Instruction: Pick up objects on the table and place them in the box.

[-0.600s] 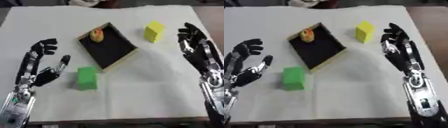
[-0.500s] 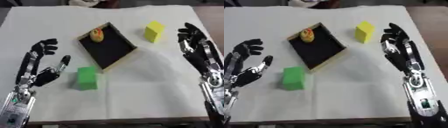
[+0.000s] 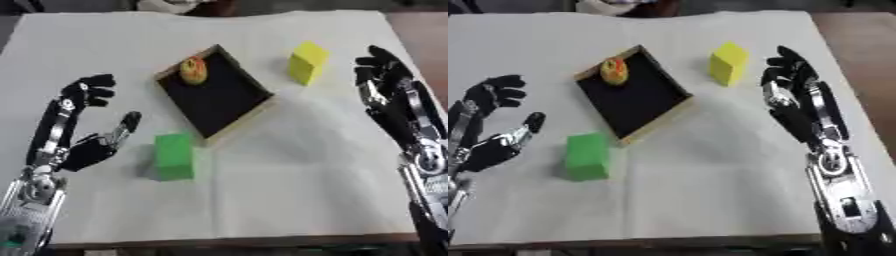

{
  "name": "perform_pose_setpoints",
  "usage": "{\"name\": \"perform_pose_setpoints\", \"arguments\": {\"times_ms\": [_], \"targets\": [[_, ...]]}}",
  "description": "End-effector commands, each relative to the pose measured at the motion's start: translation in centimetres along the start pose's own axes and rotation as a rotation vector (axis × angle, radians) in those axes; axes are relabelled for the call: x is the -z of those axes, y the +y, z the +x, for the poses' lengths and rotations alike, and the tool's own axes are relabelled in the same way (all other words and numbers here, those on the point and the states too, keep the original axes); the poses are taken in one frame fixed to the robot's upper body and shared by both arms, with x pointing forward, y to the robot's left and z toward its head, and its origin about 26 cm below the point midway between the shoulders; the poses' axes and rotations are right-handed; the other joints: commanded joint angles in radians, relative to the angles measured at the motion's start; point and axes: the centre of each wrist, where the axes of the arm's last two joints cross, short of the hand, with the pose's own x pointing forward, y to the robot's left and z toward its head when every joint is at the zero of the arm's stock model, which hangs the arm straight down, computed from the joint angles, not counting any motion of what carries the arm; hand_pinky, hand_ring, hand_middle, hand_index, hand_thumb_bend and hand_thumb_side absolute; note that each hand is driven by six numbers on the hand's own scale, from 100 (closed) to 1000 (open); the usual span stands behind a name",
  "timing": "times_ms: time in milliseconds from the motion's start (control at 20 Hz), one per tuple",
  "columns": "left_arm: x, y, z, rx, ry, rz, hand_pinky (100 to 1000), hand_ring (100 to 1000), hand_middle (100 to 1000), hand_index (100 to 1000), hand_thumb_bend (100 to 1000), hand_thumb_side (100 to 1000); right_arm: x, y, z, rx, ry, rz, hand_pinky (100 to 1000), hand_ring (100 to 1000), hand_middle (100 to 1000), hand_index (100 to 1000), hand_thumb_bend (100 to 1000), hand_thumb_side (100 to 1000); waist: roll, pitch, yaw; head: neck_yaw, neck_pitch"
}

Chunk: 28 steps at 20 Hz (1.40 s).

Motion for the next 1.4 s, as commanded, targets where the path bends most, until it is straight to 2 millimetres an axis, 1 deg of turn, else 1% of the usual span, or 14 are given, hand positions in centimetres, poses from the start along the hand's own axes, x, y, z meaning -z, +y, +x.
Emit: {"name": "perform_pose_setpoints", "arguments": {"times_ms": [50,500,700,1000,1400], "targets": [[0.5,1.6,1.0,0.083,-0.054,-0.073,736,750,750,856,503,470,0.4,-0.5,0.6,-0.021,-0.029,0.003,805,830,793,940,100,604,0.015,-0.018,-0.003,0.005,0.005],[1.5,3.1,2.0,0.234,-0.096,-0.427,745,755,761,870,538,458,0.4,-0.5,0.5,-0.025,-0.026,0.012,805,830,793,940,100,603,0.025,-0.021,-0.019,0.008,0.009],[2.0,3.3,2.6,0.287,-0.106,-0.556,754,761,769,877,562,452,0.3,-0.5,0.5,-0.027,-0.024,0.014,805,830,793,940,100,603,0.028,-0.024,-0.025,0.008,0.010],[2.7,3.0,3.4,0.336,-0.135,-0.673,767,771,781,883,578,425,0.3,-0.5,0.4,-0.026,-0.022,0.017,805,830,793,940,100,603,0.029,-0.027,-0.028,0.006,0.013],[3.5,2.5,3.7,0.458,-0.144,-0.747,784,782,796,890,569,397,0.2,-0.4,0.4,-0.025,-0.021,0.018,805,830,793,940,100,602,0.029,-0.030,-0.029,0.002,0.014]]}}
